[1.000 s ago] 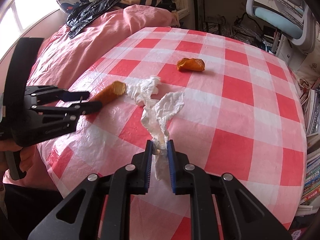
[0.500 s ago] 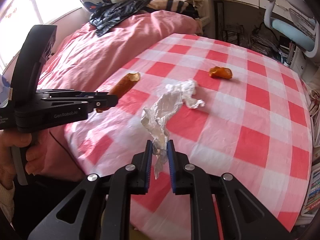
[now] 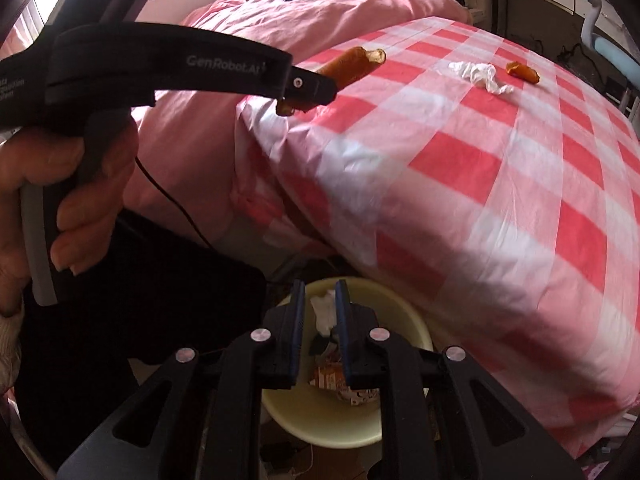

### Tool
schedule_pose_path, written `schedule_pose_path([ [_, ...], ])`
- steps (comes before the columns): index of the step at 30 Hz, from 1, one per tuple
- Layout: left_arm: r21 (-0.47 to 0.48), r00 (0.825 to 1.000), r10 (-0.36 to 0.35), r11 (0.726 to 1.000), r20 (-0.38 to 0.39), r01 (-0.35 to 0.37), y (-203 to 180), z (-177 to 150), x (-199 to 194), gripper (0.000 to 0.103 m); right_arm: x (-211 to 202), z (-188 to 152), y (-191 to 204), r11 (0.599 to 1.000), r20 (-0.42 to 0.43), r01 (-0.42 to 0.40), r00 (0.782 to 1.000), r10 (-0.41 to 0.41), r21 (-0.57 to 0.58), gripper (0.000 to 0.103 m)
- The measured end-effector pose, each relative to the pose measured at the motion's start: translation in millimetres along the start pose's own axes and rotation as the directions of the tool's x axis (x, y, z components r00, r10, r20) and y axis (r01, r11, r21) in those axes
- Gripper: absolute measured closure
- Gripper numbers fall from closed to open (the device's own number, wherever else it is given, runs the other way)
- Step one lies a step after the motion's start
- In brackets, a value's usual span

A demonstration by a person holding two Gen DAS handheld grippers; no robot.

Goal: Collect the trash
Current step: 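Carry the peel and tissue over the wastebasket and open both grippers, then move both open tools back over the table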

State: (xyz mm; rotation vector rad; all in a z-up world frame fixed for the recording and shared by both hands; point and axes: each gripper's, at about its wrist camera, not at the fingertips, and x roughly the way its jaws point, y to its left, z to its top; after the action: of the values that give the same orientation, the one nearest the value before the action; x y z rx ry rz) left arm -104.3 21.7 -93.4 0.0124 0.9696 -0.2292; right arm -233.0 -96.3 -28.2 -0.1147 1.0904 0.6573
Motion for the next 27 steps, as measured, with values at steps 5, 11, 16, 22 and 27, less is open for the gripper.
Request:
schedule_pose_path([
  [5, 0.0, 1.0, 0.005, 1.0, 0.013, -0.005, -1.0, -14.9, -10.0, 0.085, -3.0, -9.6, -5.4, 0.999, 0.005, 0.021, 1.0, -0.021, 0.03, 0.087],
  [11, -0.015, 1.0, -0.016, 1.0, -0.004, 0.016, -4.3, -31.9, -13.7, 0.085, -16.1, -10.4, -20.3, 0.991, 0.062, 0.075, 0.995, -0.082, 0.107, 0.081],
  [16, 0.015, 0.99, -0.072, 0.997, -0.122, 0.075, -23.1, -59.4, -3.2, 0.067, -53.7, 7.8, -46.4, 0.969, 0.206, 0.124, 0.964, -0.17, 0.215, 0.044],
  [22, 0.031, 1.0, 0.0, 1.0, 0.015, 0.0, -24.1, -44.4, -31.4, 0.03, -93.5, 43.6, -72.5, 0.92, 0.318, 0.252, 0.883, -0.346, 0.302, 0.019],
  [27, -0.032, 0.976, 0.043, 0.999, 0.213, -0.037, -11.1, 11.5, -67.5, 0.014, -116.4, 63.5, -93.2, 0.868, 0.401, 0.344, 0.783, -0.475, 0.357, 0.01],
])
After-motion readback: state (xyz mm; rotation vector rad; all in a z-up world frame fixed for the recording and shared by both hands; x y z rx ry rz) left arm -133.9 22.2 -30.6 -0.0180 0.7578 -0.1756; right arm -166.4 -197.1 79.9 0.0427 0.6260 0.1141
